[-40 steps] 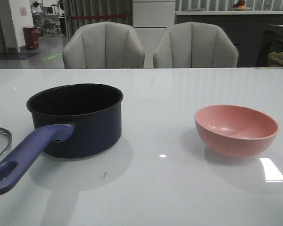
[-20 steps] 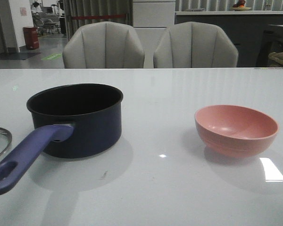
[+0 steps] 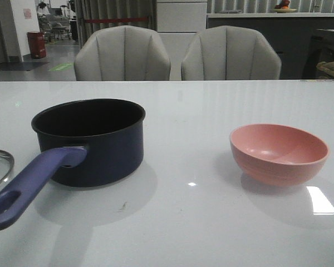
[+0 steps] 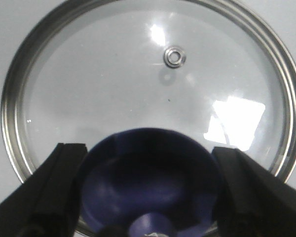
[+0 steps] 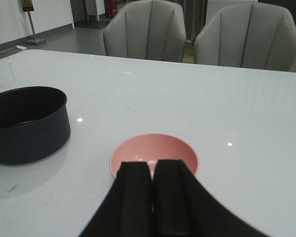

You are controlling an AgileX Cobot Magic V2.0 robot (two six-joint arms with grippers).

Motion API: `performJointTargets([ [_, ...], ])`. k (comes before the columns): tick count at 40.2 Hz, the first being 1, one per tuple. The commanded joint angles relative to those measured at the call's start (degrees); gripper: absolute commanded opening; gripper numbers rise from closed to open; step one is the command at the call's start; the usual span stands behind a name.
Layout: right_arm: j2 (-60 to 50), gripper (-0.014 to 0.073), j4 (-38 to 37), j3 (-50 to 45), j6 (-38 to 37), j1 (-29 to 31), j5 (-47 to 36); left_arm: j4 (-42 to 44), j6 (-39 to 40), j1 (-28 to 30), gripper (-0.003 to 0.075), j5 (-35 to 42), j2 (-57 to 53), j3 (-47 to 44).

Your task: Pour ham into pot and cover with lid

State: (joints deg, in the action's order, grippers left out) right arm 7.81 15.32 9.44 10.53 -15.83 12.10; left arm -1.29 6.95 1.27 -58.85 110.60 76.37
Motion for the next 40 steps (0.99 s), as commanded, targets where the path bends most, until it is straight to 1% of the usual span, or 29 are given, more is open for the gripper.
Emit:
performJointTargets([
  [1, 0.47, 0.0143, 0.51, 1.67, 0.46, -0.08, -5.03, -0.41, 0.3, 0.07, 0.0186, -0.18, -2.62, 1.89],
  [7, 0.47, 0.0143, 0.51, 1.67, 0.46, -0.08, -5.03, -0.28, 0.18, 0.07, 0.0183, -2.62, -2.62, 4.94],
  [16, 0.47, 0.0143, 0.51, 1.67, 0.46, -0.08, -5.03, -0.39, -1.64, -0.03, 0.0183, -8.94, -2.99, 12.12],
  [25, 0.47, 0.0143, 0.51, 1.67, 0.46, -0.08, -5.03, -0.54, -1.64, -0.61, 0.0183, -9.23, -6.78, 18.12],
  [30, 0.47, 0.0143, 0.51, 1.67, 0.46, -0.08, -5.03, -0.54, -2.7, -3.2, 0.0183, -10.07, -8.07, 21.96],
  [34, 0.47, 0.0143, 0.51, 1.67, 0.46, -0.08, -5.03, -0.54, -3.59, -7.05, 0.0183, -11.65, -8.07, 24.4],
  [40, 0.47, 0.0143, 0.51, 1.67, 0.46, -0.08, -5.03, -0.43, -4.98, -13.11, 0.0183, -11.89, -7.79, 25.05],
])
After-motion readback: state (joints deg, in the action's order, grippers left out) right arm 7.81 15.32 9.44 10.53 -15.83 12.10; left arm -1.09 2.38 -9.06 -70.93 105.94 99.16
